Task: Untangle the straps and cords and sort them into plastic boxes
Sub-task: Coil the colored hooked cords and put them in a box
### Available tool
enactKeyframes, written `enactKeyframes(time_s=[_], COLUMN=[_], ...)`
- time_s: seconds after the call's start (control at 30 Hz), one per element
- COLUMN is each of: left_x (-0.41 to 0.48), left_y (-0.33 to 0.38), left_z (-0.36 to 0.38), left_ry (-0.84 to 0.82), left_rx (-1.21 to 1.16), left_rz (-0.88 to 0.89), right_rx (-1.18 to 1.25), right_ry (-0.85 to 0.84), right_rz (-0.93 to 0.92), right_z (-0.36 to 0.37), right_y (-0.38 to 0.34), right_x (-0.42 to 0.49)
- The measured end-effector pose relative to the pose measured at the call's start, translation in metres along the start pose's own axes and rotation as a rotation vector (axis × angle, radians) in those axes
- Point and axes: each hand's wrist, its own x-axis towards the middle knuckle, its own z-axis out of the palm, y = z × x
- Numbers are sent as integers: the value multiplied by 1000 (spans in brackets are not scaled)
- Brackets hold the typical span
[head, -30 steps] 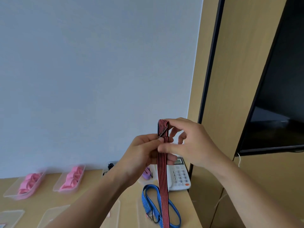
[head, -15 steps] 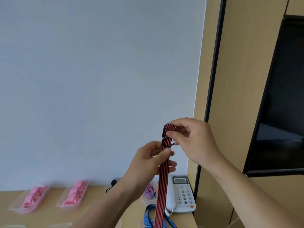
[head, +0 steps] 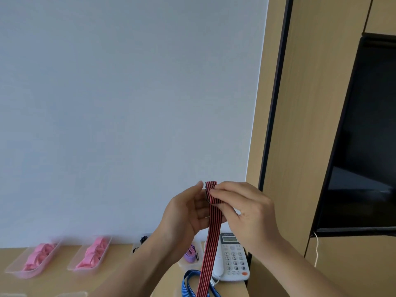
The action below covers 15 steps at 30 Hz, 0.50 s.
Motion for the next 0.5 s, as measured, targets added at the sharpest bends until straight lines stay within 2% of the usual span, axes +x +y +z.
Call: enactKeyframes(time_s=[0.1,0.37,0.5], left_x=[0,1,1], left_y=[1,5,8], left_z=[0,-3,-9], left_ry=[-25,-41,-35], left_rx=[98,138,197], left_rz=[53,70,85], right_rx=[-13,-21,-42], right_ry=[9,3,-83], right_rz=[-35,-85,-76], right_z=[1,4,2], right_y=[2,6,0], right_x=[-2,-8,-11])
